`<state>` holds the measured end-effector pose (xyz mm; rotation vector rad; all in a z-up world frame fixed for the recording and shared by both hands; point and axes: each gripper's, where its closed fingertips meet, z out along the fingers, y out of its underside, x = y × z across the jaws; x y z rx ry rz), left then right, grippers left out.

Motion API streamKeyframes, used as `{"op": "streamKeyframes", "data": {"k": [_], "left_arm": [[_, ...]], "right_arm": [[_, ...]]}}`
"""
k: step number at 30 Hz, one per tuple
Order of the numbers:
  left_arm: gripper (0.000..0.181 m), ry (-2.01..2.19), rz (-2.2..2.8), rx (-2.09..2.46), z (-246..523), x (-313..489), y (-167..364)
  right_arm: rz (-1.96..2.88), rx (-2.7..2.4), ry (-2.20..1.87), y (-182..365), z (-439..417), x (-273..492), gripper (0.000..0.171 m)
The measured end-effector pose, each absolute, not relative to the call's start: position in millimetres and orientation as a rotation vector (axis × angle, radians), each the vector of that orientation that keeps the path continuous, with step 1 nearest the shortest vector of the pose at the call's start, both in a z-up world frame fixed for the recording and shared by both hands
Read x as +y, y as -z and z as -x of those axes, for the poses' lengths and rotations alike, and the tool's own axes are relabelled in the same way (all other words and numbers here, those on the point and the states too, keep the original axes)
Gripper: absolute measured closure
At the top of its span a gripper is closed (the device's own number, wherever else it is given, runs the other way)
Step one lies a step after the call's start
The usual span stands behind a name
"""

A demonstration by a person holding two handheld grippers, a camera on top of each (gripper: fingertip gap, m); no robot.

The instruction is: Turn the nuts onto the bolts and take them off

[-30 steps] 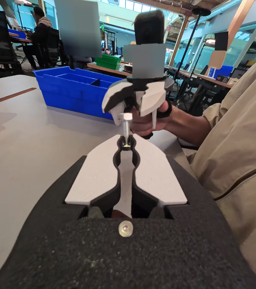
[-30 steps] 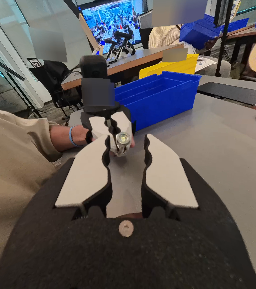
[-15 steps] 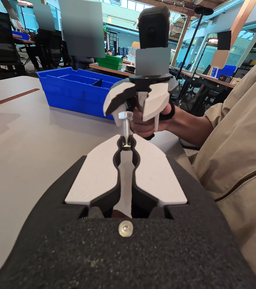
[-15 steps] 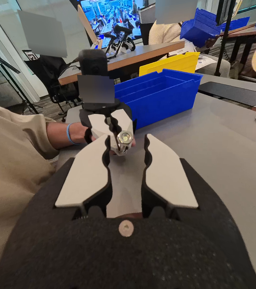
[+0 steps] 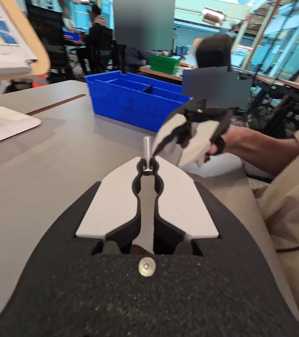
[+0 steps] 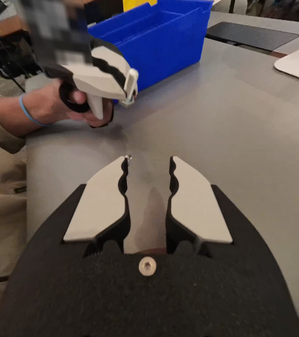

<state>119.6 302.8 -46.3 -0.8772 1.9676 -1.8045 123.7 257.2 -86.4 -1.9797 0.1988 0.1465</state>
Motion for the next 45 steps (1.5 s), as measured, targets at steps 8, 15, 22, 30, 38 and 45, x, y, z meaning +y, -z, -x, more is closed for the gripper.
{"op": "streamKeyframes", "data": {"k": [8,15,22,30,38,45], "left_arm": [[0.172,1.414,1.180,1.579,-97.7,346.1,52.1],[0.172,1.433,1.151,1.518,-87.9,330.7,54.7],[0.172,1.523,1.144,1.503,-85.1,327.2,50.6],[0.172,1.531,1.182,1.426,-69.9,343.1,38.7],[0.172,1.475,1.219,1.472,-61.7,337.9,48.3],[0.172,1.457,1.154,1.517,-59.2,326.8,44.6]], "right_arm": [[2.160,0.114,0.153,119.8,-62.2,254.2,0.119],[2.137,0.214,0.200,124.3,-74.4,239.6,0.123],[2.089,0.280,0.175,119.5,-83.0,237.1,0.124],[2.006,0.478,0.404,61.5,-96.1,143.5,0.126],[2.189,0.838,0.344,143.7,-90.2,77.4,0.127],[2.214,0.873,0.343,158.3,-101.2,87.7,0.129]]}}
